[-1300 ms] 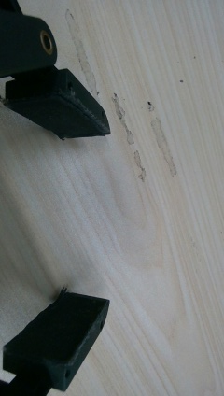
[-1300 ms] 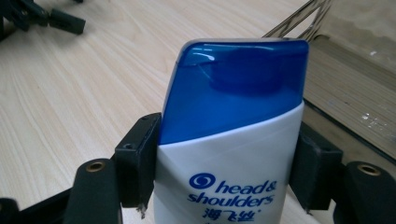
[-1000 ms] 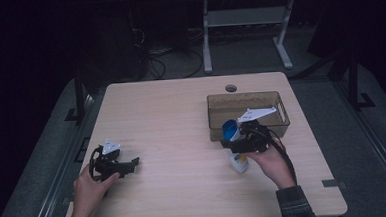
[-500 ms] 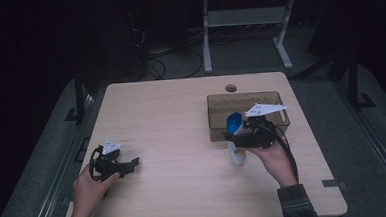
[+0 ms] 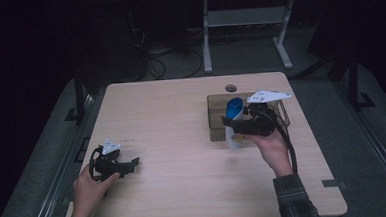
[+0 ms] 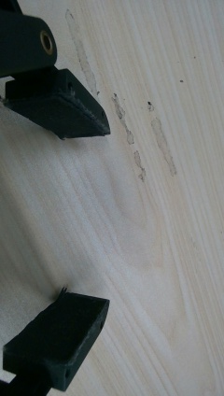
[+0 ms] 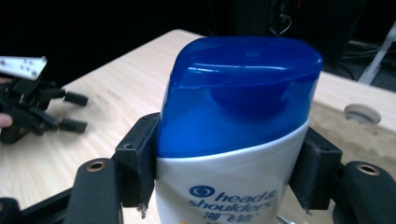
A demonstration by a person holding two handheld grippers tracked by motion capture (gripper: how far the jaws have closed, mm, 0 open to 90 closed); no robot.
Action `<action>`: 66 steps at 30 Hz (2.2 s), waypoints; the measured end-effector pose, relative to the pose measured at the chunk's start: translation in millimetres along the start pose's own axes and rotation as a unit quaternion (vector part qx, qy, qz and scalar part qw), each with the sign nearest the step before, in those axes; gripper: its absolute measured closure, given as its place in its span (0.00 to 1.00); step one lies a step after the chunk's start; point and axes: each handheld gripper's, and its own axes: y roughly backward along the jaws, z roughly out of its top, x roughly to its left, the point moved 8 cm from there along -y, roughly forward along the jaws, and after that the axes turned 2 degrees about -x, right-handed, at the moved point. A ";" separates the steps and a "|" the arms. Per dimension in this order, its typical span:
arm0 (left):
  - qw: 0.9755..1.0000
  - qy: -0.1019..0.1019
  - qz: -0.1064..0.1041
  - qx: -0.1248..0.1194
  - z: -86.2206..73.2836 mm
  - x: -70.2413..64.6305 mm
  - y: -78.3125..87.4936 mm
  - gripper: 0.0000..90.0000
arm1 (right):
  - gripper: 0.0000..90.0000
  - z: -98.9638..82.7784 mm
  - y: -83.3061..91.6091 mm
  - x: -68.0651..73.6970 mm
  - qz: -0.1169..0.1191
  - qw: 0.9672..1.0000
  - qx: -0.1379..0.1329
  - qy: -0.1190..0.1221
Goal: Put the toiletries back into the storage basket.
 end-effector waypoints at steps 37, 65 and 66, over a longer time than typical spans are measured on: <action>1.000 -0.001 0.000 -0.001 0.0 0.1 -0.1 0.14 | 0.38 34.5 -57.2 -35.5 -0.054 0.997 -0.061 -0.017; 1.000 0.000 0.000 -0.001 0.0 -0.3 -0.2 0.14 | 0.38 -12.4 -92.3 -34.0 -0.046 0.998 -0.024 -0.028; 1.000 0.000 -0.001 -0.001 0.0 -0.3 -0.2 0.14 | 0.38 -12.7 -92.9 -33.4 -0.045 0.998 -0.024 -0.027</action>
